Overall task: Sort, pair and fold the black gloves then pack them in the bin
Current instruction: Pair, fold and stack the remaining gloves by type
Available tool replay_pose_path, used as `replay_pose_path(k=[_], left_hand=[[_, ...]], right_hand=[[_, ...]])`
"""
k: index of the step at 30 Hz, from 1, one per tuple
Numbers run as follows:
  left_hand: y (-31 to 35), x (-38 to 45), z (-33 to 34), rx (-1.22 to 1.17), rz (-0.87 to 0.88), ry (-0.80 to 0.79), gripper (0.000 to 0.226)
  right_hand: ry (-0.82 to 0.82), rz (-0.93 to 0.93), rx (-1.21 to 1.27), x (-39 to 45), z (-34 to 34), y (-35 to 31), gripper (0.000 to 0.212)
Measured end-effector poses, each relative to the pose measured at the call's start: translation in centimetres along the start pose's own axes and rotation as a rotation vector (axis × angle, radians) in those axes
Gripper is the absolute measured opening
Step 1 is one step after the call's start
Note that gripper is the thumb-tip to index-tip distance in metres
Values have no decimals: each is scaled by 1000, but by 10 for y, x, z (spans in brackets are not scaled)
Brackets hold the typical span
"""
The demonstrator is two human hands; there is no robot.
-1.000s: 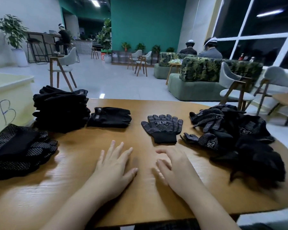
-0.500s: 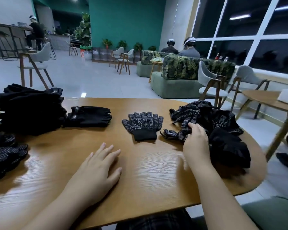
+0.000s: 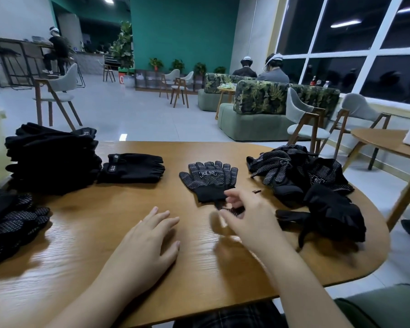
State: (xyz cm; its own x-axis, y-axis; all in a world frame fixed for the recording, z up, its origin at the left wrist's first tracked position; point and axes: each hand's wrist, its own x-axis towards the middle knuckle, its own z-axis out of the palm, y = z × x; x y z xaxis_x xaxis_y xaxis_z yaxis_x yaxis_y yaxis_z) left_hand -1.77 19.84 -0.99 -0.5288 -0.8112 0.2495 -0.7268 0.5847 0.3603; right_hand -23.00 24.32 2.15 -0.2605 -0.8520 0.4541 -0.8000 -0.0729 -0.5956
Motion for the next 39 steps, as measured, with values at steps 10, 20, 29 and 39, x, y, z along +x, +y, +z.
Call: replay_pose_path(k=[10,20,29,39], left_hand=[[0,0,1,-2,12,-1,49],[-5,0,2,-111,186,46,47],[-9,2,8,-152,323,44,36],[12,24,20,-190,452,-86,36]], right_hand=[[-18,316,-411,-16,-4,15,51],[-135,-31,-22,-33,20,-5,16],[-80,-206,103,-45,36,-15,14],[-14,148,-218,-40,21,1,21]])
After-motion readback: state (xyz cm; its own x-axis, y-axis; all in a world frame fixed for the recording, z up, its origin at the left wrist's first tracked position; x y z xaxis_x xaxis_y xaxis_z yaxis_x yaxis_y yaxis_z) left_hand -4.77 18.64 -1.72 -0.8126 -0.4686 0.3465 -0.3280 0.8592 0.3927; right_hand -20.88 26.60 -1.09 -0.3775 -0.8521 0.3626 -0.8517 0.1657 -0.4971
